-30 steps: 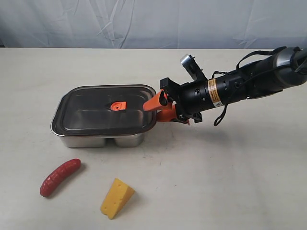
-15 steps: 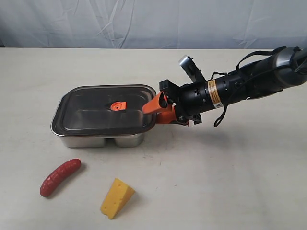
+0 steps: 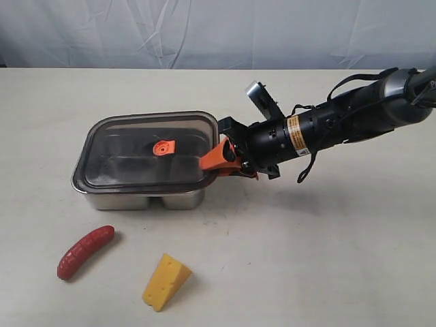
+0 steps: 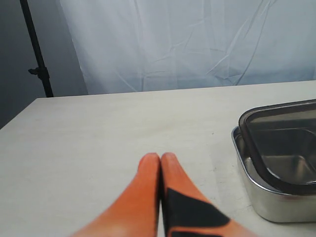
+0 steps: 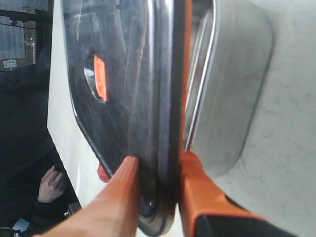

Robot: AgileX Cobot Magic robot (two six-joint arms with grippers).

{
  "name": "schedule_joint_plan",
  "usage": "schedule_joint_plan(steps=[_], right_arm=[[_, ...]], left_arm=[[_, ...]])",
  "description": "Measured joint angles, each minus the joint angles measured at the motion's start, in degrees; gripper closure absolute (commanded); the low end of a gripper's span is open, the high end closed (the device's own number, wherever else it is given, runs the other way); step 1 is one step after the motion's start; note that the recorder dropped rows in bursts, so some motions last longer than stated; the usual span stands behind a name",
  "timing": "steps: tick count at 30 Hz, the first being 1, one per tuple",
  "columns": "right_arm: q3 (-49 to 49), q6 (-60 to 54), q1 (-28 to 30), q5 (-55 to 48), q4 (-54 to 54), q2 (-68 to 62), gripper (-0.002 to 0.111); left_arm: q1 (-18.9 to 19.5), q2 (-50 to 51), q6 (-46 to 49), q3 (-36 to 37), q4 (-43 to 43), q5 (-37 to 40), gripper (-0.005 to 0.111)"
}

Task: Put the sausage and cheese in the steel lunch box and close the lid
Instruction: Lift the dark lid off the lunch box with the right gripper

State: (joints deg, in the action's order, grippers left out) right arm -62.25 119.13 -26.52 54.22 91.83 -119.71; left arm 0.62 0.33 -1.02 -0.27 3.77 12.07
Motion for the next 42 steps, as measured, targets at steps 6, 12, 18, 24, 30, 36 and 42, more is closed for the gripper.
schedule_joint_plan(steps=[6,12,18,24,30,36,42], right_arm=[[0.0,0.0,0.49,2.3,0.0,0.0,0.101],[0.0,0.0,3.47,5.04,0.49,2.31,0.109],[0.0,0.0,6.47,5.32,1.41,5.83,0.109],[0.0,0.0,10.02,5.0,3.16,11.03,0.109],[-1.3,0.0,13.18,0.0,8.24,19.98,0.109],[-2.69,-5.45,13.85,-12.16,8.48,29.99,0.109],[-2.83,-23.92,13.85,-24.15,8.37,35.59,0.109]], left_arm=[[0.0,0.0,0.0,0.0,0.0,0.0,0.107],[0.0,0.0,0.0,0.0,0.0,0.0,0.107],[0.0,0.0,0.0,0.0,0.0,0.0,0.107],[0.0,0.0,0.0,0.0,0.0,0.0,0.107],[0.0,0.0,0.0,0.0,0.0,0.0,0.107],[0.0,0.0,0.0,0.0,0.0,0.0,0.107],[0.0,0.0,0.0,0.0,0.0,0.0,0.107]])
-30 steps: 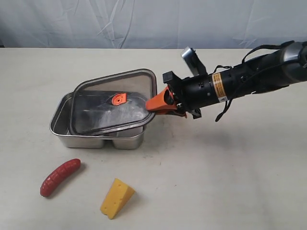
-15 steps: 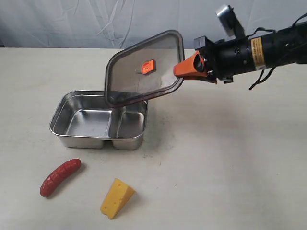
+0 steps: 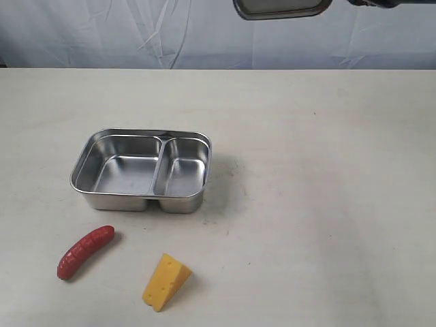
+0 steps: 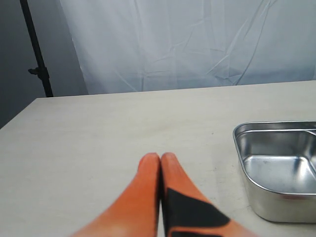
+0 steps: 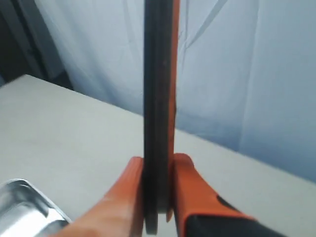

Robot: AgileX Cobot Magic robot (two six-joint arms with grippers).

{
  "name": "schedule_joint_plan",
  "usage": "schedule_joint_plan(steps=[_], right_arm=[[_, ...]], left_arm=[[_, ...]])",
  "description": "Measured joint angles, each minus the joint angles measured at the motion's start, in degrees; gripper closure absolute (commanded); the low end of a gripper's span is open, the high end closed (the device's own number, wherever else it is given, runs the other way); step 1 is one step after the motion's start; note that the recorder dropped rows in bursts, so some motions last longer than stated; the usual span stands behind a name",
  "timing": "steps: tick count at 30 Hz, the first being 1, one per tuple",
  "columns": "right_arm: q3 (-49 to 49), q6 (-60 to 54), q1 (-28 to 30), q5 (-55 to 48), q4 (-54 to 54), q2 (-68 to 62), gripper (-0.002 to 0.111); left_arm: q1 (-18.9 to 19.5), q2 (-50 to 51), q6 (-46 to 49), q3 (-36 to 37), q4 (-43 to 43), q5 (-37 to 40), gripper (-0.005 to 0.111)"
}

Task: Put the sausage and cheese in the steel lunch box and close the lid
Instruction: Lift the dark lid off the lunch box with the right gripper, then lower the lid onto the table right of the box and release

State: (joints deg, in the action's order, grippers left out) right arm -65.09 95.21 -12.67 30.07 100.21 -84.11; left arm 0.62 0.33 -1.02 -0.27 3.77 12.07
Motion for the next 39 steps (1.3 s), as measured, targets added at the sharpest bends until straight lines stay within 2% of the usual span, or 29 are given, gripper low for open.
schedule_joint_plan(steps=[2,6,10,14,15,16,17,19,22,26,28,29,32,34,39], right_arm=[[0.0,-10.19,0.0,-2.69,0.0,0.35,0.109],[0.45,-23.72,-0.59,-5.87,0.0,0.35,0.109],[5.17,-36.63,-5.17,-16.24,0.0,1.13,0.109],[12.67,-46.05,-13.22,-32.73,0.13,2.1,0.109],[16.9,-48.67,-17.95,-41.57,-0.02,2.53,0.109],[18.82,-49.45,-19.86,-45.62,-0.81,2.67,0.109],[22.15,-51.82,-24.55,-52.46,-4.99,2.91,0.109],[26.45,-56.89,-30.88,-58.51,-12.15,3.01,0.109],[31.41,-59.58,-38.48,-61.74,-19.28,3.02,0.109],[33.48,-60.11,-44.28,-62.22,-23.46,3.12,0.109],[33.59,-60.11,-46.02,-61.61,-26.66,3.02,0.097],[33.59,-60.11,-46.45,-61.34,-27.81,2.9,0.082],[33.59,-60.11,-47.16,-59.63,-31.09,2.42,0.057],[33.59,-60.11,-47.4,-58.93,-31.94,2.06,0.051],[33.59,-60.11,-47.4,-58.82,-32.54,2.06,0.051]], left_arm=[[0.0,0.0,0.0,0.0,0.0,0.0,0.107],[0.0,0.0,0.0,0.0,0.0,0.0,0.107],[0.0,0.0,0.0,0.0,-0.11,0.0,0.107],[0.0,0.0,0.0,0.0,-0.11,0.0,0.107],[0.0,0.0,0.0,0.0,-0.11,0.0,0.107],[0.0,0.0,0.0,0.0,-0.11,0.0,0.107],[0.0,0.0,0.0,0.0,-0.11,0.0,0.107],[0.0,0.0,0.0,0.0,-0.11,0.0,0.107],[0.0,0.0,0.0,0.0,-0.22,0.0,0.107],[0.0,0.0,0.0,0.0,-0.33,0.0,0.107],[0.0,0.0,0.0,0.0,-0.33,0.0,0.107],[0.0,0.0,0.0,0.0,-0.33,0.0,0.107],[0.0,0.0,0.0,0.0,-0.33,0.0,0.107],[0.0,0.0,0.0,0.0,-0.33,0.0,0.107],[0.0,0.0,0.0,0.0,-0.33,0.0,0.107]])
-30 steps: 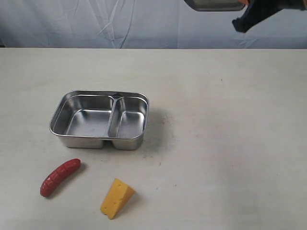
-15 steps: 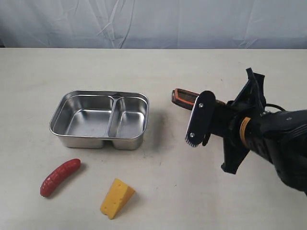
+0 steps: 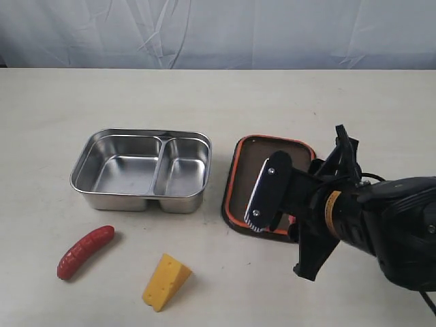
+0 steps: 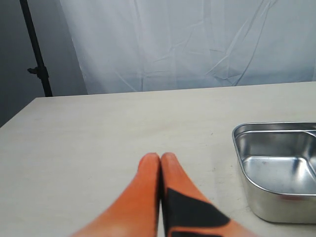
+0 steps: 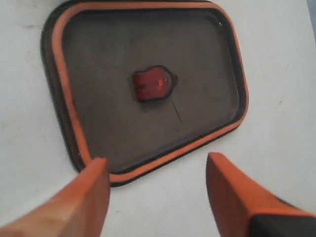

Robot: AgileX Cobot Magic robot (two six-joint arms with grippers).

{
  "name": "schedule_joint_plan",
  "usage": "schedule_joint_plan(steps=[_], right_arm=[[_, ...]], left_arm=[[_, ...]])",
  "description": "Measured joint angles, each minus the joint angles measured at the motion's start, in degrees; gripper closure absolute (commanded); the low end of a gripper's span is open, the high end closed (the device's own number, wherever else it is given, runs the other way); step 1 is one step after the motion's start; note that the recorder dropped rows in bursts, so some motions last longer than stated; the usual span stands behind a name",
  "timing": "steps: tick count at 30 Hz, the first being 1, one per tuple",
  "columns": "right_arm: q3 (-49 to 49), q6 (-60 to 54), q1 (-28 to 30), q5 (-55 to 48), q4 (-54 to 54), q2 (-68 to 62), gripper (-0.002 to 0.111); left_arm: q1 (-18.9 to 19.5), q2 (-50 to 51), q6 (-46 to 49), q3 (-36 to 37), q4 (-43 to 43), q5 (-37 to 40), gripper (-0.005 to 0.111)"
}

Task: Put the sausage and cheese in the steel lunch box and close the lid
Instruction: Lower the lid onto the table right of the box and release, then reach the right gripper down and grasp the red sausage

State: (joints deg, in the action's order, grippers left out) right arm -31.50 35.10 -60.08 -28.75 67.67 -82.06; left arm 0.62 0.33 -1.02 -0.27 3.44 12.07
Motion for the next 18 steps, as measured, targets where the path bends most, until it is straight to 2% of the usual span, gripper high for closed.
schedule_joint_plan(steps=[3,5,7,8,9,12,13,14,15,16,17,18], right_arm=[[-1.11,1.68,0.0,-0.12,-4.91,0.12,0.051],[-5.06,2.36,0.0,-0.21,-15.57,1.27,0.051],[-10.11,1.33,0.0,-0.35,-30.42,1.95,0.051],[-13.72,-2.1,0.0,-0.73,-41.66,2.05,0.051],[-16.25,-8.3,0.0,-0.87,-54.01,2.05,0.051],[-20.3,-21.94,0.0,-1.52,-75.18,2.05,0.051],[-21.91,-30.01,0.0,-1.76,-83.97,2.05,0.051],[-22.79,-35.1,0.0,-1.84,-88.19,2.05,0.051],[-24.62,-47.74,-0.42,-1.84,-93.8,1.83,0.051],[-25.51,-56.12,-0.81,-1.84,-94.93,1.7,0.051],[-27.01,-70.83,-1.84,-1.84,-95.35,0.88,0.051],[-27.64,-77.22,-2.24,-2.01,-95.23,0.36,0.051]], left_arm=[[0.0,0.0,0.0,0.0,0.0,0.0,0.107],[0.0,0.0,0.0,0.0,0.0,0.0,0.107],[0.0,0.0,0.0,0.0,0.0,0.0,0.107],[0.0,0.0,0.0,0.0,0.0,0.0,0.107],[0.0,0.0,0.0,0.0,0.0,0.0,0.107],[0.0,0.0,0.0,0.0,0.0,0.0,0.107],[0.0,0.0,0.0,0.0,0.0,0.0,0.107],[0.0,0.0,0.0,0.0,0.0,0.0,0.107],[0.0,0.0,0.0,0.0,0.0,0.0,0.107],[0.0,0.0,0.0,0.0,0.0,0.0,0.107],[0.0,0.0,0.0,0.0,0.0,0.0,0.107],[0.0,0.0,0.0,0.0,0.0,0.0,0.107]])
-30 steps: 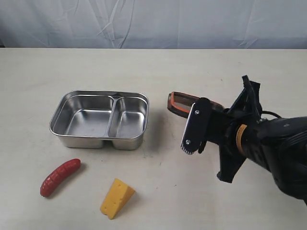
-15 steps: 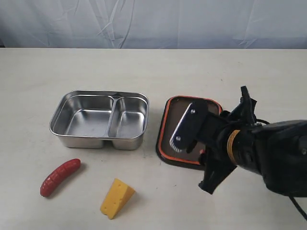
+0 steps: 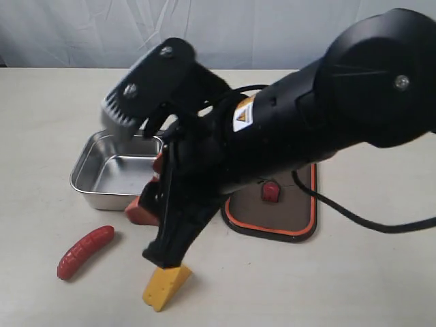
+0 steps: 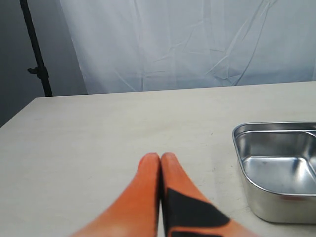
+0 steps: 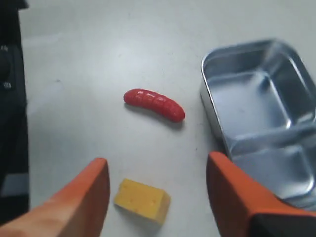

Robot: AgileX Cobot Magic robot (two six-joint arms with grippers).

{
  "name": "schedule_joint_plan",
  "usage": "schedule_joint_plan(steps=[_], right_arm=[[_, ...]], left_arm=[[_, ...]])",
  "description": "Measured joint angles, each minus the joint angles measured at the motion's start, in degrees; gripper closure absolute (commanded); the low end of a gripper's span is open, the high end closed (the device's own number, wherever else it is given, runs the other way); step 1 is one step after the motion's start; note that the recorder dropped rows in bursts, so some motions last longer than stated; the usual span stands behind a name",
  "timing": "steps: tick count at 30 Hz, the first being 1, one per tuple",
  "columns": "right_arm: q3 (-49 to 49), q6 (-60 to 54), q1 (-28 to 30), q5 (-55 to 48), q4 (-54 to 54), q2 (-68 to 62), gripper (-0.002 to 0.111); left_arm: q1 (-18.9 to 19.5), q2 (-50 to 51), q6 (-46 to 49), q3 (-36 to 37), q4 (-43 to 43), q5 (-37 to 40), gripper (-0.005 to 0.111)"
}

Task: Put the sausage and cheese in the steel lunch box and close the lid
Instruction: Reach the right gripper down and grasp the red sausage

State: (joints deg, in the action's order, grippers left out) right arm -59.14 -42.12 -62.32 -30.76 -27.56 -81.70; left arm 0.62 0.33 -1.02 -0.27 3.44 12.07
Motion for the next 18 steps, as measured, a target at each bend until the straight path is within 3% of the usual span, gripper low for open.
schedule_joint_plan(steps=[4,18], right_arm=[[-3.94,-10.06,-0.52,-1.39,3.73,-5.07,0.051],[-22.42,-18.17,-5.56,-7.45,15.24,-30.27,0.051]], left_arm=[[0.0,0.0,0.0,0.0,0.0,0.0,0.107],[0.0,0.0,0.0,0.0,0.0,0.0,0.107]])
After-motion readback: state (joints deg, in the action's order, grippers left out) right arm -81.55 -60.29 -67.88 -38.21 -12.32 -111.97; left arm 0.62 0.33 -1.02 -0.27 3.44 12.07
